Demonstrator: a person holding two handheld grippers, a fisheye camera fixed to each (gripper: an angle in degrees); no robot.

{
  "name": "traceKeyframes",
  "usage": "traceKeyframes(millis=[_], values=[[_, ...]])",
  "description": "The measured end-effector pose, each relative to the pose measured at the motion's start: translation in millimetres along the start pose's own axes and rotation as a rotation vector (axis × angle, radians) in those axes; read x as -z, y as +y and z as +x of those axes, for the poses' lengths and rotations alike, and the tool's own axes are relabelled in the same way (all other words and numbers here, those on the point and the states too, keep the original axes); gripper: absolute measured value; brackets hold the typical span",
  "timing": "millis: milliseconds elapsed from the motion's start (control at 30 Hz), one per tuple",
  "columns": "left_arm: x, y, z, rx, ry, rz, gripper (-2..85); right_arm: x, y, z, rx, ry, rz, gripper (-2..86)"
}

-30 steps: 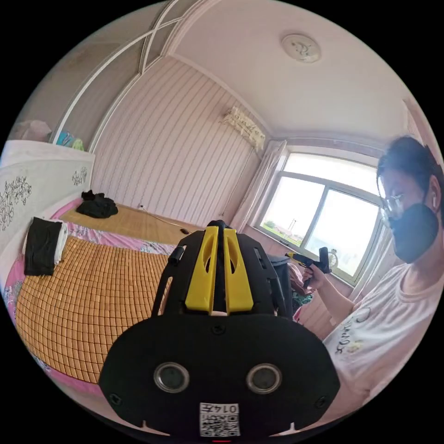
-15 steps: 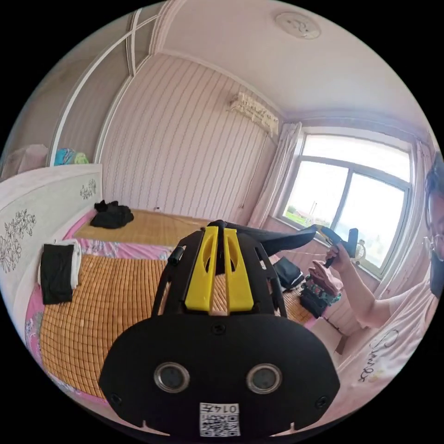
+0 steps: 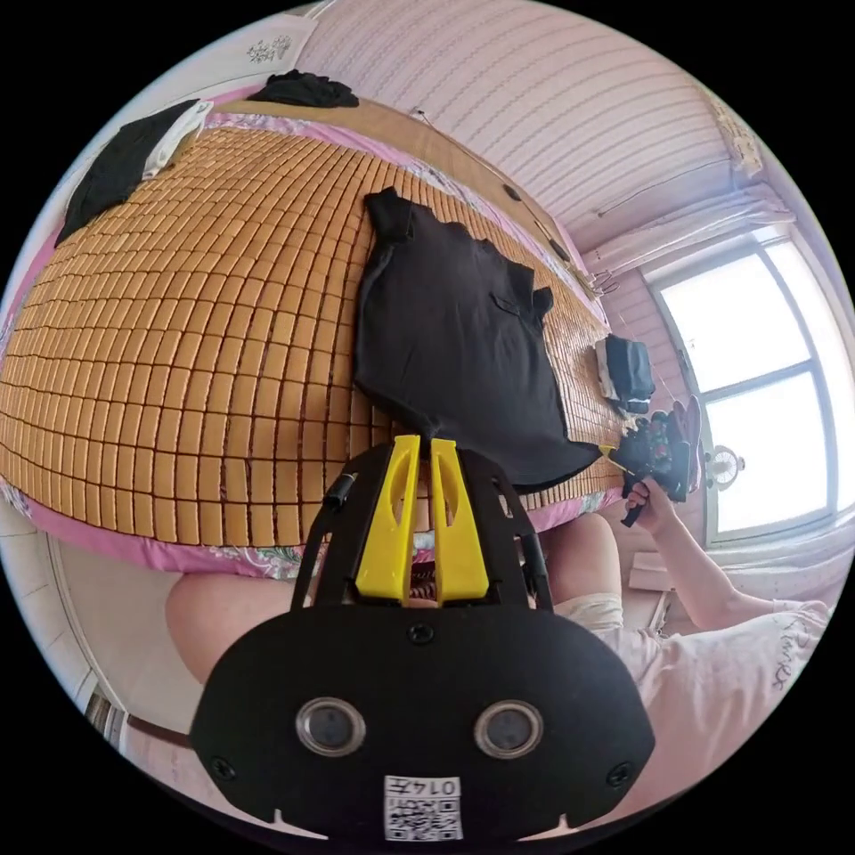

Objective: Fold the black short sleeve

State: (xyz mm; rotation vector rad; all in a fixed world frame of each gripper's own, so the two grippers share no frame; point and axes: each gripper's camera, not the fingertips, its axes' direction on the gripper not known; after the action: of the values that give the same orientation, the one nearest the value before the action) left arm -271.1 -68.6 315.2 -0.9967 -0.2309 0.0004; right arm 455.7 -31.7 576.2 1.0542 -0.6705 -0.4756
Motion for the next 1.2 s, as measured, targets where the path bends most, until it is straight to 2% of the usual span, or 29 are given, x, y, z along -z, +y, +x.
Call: traceKeyframes(millis=[600,800,1000,1067,1200], values=[[-41,-3,7,-0.011,-0.015,-0.25,3.0,-32,-33,-64,0.12,0.079,-0.277,0.4],[-28,-4,10,-0.008,-0.057,-0.193,5.8,-40,-55,-89,0.168,0.226,-0.33,0.0],[-17,-31,35,-0.149,-0.161,-0.073,6.1,-44,-135,-175,0.404,0.075,-0.139,5.6],[-21,-50,45,-0.198,-0.178,-0.021,6.1,-63,-187,-224,0.506,-0.004,-0.083,7.9],[-38,-107,61,-0.256,-0.153,0.103,6.5,-107,-269,-302,0.647,-0.039,-0.036,10.2]])
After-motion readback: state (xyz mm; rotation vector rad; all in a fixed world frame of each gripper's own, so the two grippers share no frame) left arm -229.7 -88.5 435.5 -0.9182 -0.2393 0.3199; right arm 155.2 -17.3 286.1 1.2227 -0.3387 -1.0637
